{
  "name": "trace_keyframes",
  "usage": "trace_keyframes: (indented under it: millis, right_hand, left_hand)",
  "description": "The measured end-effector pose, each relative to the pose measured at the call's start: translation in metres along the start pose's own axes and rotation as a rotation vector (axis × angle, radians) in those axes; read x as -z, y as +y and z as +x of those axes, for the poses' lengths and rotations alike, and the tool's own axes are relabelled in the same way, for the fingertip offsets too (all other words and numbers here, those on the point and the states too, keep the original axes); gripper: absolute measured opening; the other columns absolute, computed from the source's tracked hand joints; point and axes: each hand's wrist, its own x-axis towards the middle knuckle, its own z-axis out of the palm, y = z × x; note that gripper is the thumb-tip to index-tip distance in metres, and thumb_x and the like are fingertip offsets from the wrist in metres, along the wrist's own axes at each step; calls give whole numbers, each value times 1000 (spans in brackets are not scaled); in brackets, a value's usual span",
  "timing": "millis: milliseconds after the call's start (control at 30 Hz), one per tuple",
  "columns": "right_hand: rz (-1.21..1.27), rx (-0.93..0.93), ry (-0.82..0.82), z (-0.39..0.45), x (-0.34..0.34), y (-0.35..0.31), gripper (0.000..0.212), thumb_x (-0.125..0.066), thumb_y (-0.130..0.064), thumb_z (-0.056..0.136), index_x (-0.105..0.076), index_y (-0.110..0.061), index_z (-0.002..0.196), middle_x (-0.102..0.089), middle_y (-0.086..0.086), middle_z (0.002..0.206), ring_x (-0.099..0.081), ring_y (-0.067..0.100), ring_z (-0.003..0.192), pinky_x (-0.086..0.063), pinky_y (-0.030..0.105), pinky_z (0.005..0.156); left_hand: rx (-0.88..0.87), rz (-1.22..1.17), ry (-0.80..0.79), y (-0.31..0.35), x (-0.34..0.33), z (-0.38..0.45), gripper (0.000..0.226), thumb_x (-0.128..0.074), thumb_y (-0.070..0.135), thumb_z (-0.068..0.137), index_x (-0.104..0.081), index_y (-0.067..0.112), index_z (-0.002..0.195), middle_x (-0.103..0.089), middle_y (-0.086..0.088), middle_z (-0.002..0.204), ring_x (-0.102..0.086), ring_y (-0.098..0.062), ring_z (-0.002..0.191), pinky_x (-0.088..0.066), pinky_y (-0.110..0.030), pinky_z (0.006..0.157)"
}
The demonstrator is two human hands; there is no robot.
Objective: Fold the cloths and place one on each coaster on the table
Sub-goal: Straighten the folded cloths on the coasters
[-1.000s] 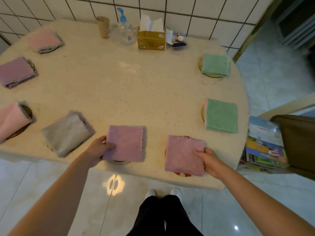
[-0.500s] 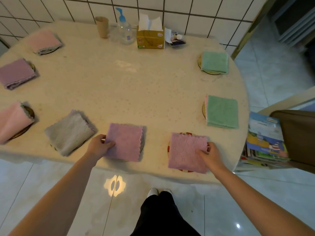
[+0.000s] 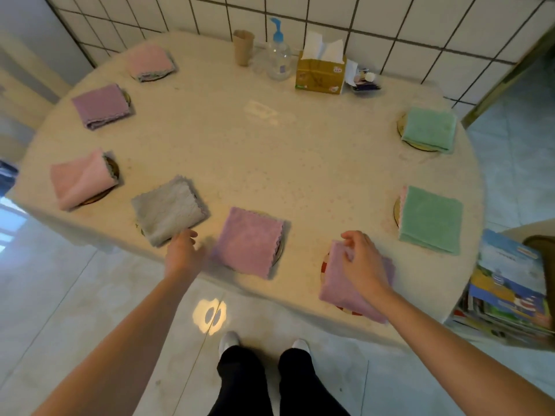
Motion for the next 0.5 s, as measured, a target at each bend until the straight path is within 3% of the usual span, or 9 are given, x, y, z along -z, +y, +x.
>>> trace_keyframes:
  millis: [167, 333, 500]
  right_hand:
    - [127, 121, -80, 22, -62, -88, 22, -57, -7, 84, -58, -17, 104, -63, -2, 97, -59, 13, 84, -51, 32, 79]
    - [182, 184, -186, 45, -129, -178, 23, -58, -4, 83, -59, -8, 105, -65, 7, 101, -59, 15, 85, -47, 27, 81]
    - [98, 95, -251, 72, -190, -249, 27, -59, -9, 84, -56, -8, 110, -62, 7, 111, -59, 18, 93, -47, 29, 83]
  left_hand:
    - [-40, -35, 32, -33, 38, 19, 32, -61, 8, 83, -59, 8, 116, -59, -11, 110, -56, -30, 100, -43, -32, 78]
    - [-23, -82, 39, -79, 87, 65, 28, -60, 14, 85, -59, 12, 113, -59, -8, 106, -56, -25, 88, -47, -33, 74]
    - [-20, -62, 9, -131, 139, 120, 27, -56, 14, 87, -57, 13, 114, -56, -5, 107, -56, -25, 88, -48, -34, 70]
